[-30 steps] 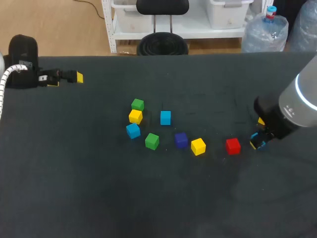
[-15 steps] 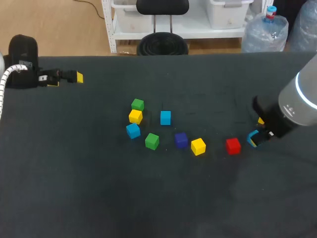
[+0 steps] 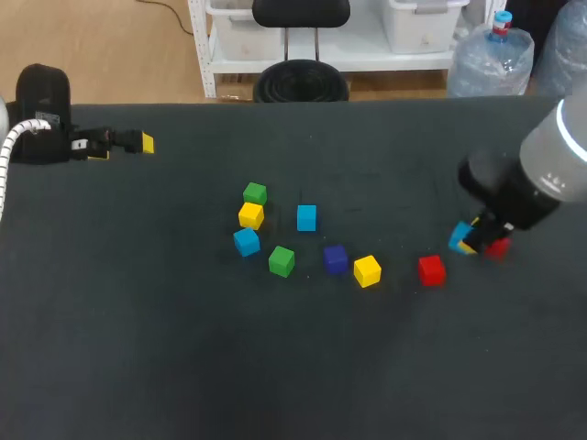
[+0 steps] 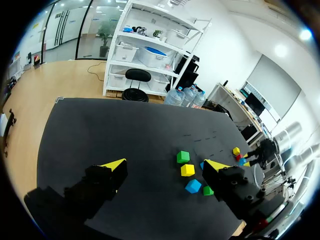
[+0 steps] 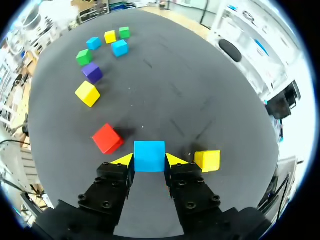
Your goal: Place the blue cubes, place green cubes on the blue cubes, place the yellow cubes on the green cubes, then place the red cubes on the yellow cubes, and place purple cube on the red cubes.
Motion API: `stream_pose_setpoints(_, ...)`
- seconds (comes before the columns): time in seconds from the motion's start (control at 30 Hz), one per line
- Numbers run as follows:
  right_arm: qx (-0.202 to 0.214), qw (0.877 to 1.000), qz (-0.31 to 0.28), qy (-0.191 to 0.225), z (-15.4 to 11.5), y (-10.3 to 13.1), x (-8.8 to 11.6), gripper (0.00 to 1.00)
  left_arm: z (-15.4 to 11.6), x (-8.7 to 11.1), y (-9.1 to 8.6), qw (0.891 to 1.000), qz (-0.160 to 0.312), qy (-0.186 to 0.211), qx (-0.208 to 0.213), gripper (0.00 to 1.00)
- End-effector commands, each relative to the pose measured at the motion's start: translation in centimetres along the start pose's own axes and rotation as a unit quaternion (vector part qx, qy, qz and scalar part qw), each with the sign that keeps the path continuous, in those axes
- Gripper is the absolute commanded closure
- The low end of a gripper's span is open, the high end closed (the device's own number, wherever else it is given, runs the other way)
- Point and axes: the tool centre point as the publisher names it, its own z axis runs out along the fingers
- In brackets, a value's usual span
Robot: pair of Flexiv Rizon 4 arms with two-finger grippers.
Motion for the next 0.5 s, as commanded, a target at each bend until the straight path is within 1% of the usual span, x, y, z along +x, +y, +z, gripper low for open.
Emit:
stream_pose_setpoints(0.03,-0.052,0.998,-0.015,0.018,0.0,-1.1,-1.3,1.0,0.0,-0.1,-0.2,1.0,-0.001,0.004,-0.005,0.0)
stream_pose_setpoints(0.23,-0.07,0.995,-0.062,0.023,0.2,-1.7,-2.8,1.0,0.0,-0.1,-0.2,1.0,-0.001,0.004,-0.005,0.0)
stream_pose_setpoints(0.3,-0.075,0.993,-0.087,0.024,0.5,-1.7,-3.5,1.0,0.0,-0.1,-0.2,1.0,-0.001,0.004,-0.005,0.0)
stream_pose_setpoints(0.5,-0.094,0.987,-0.126,0.016,1.2,-1.7,-5.5,1.0,0.0,-0.1,-0.2,1.0,-0.001,0.004,-0.005,0.0)
